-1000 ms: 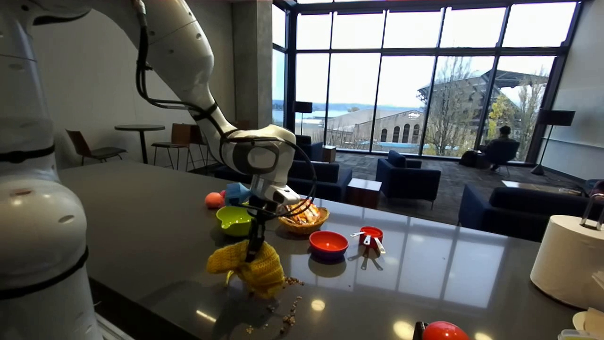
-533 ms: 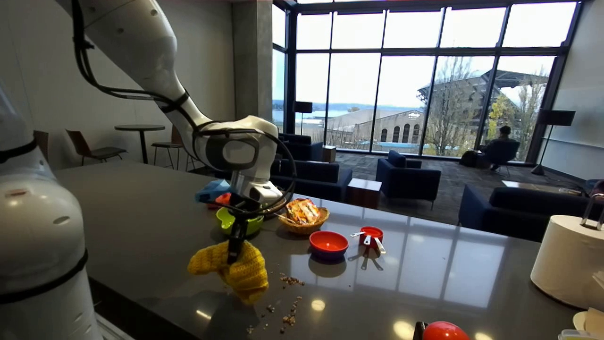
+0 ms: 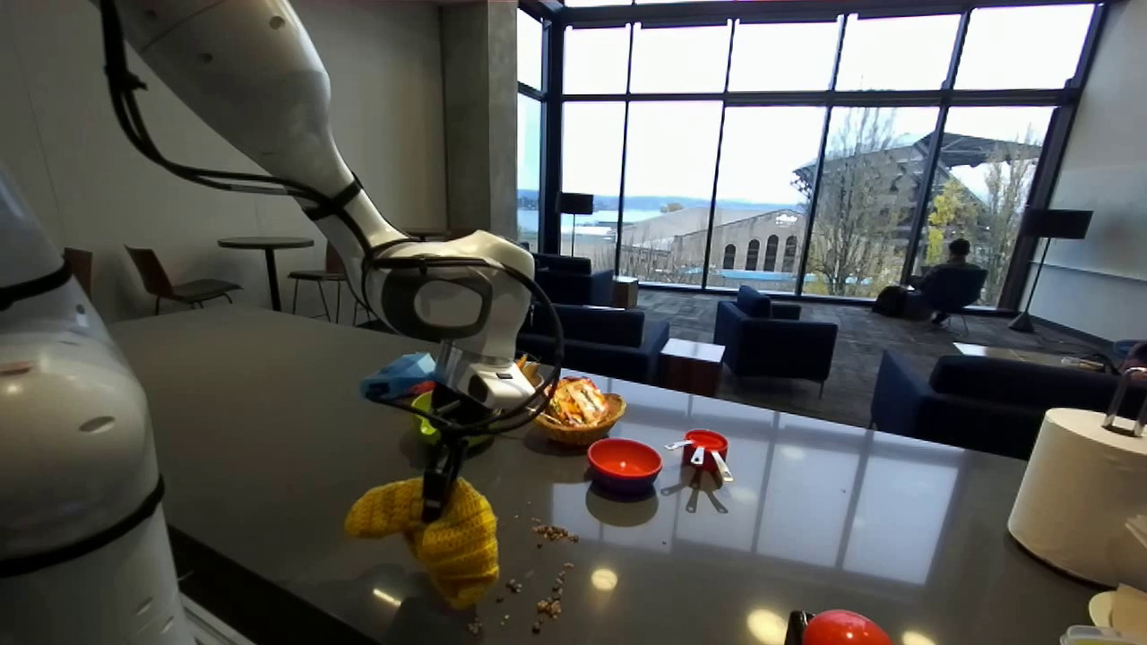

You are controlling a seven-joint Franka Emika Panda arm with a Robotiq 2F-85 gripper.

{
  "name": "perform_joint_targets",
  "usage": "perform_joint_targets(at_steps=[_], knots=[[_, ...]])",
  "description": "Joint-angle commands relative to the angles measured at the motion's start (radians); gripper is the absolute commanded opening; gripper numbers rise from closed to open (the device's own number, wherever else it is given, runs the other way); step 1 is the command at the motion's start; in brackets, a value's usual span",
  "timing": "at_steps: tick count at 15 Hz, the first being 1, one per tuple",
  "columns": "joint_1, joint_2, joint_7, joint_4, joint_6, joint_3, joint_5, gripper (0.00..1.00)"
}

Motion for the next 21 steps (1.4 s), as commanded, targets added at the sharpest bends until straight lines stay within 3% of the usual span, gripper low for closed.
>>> perform_joint_targets(at_steps=[1,10,21], knots=[[-0.047,0.024,-0.016,0.002,-0.033,-0.024,0.003,0.04],[-0.108,0.108,-0.095,0.001,-0.020,-0.104,0.008,0.04],[-0.091,0.256,-0.199,0.008,0.178,-0.131,0.011,0.04]])
